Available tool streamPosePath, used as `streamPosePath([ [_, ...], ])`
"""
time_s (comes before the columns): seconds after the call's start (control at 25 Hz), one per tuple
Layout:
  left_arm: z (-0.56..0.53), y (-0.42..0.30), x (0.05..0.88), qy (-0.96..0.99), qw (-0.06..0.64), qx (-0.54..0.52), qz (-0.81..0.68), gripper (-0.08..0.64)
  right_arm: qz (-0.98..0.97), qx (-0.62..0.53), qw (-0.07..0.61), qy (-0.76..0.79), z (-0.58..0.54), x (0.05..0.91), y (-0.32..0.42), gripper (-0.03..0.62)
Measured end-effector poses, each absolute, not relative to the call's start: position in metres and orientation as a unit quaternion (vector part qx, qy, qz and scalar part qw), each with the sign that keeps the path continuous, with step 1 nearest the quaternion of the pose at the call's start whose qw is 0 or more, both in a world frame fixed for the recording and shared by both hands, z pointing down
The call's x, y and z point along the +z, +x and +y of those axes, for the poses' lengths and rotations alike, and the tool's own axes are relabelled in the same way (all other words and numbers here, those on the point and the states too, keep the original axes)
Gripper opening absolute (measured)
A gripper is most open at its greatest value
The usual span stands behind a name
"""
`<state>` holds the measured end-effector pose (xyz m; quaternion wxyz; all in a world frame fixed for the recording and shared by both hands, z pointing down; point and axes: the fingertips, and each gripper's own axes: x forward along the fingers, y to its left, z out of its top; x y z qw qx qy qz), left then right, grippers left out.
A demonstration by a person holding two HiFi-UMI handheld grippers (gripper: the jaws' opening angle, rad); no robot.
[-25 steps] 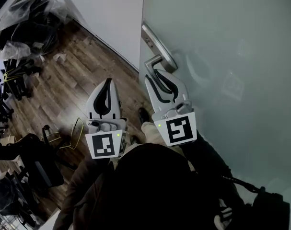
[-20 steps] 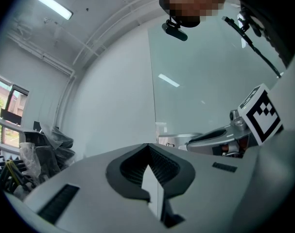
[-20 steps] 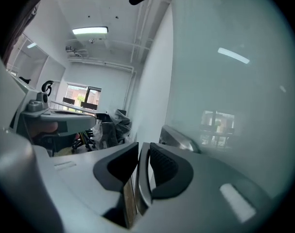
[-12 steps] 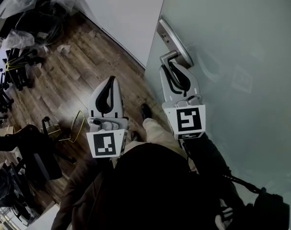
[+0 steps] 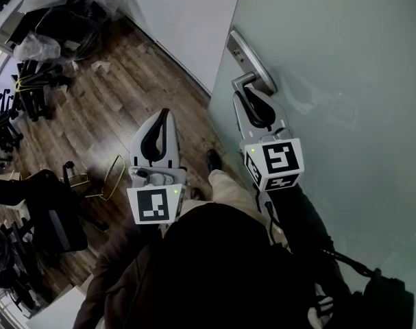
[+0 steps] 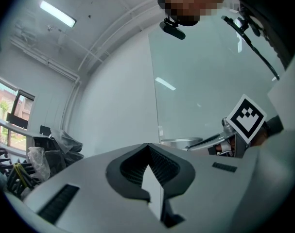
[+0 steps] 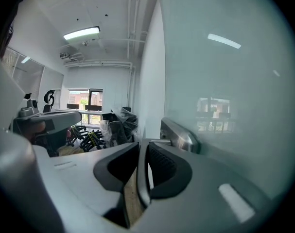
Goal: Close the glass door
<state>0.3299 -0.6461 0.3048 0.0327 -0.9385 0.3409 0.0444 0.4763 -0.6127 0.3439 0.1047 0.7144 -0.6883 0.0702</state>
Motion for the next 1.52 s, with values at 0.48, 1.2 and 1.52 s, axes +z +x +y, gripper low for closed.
streamPosePath([
  [0.48,-0.579,0.203,0.318,-0.907,0.031,0.023,0.419,-0.003,-0.750,0.070,0.106,0.649,-0.599,0.348,0.354,0.066],
  [1.2,-0.398,-0.004,0.310,-0.811,0.046,0.031,0.582,-0.003,-0.853,0.070,0.117,0.503,-0.493,0.350,0.107,0.067],
  [1.52,-0.336,-0.089,0.303,-0.770,0.040,0.032,0.636,-0.003,-0.899,0.060,0.129,0.414,-0.416,0.348,-0.002,0.071],
])
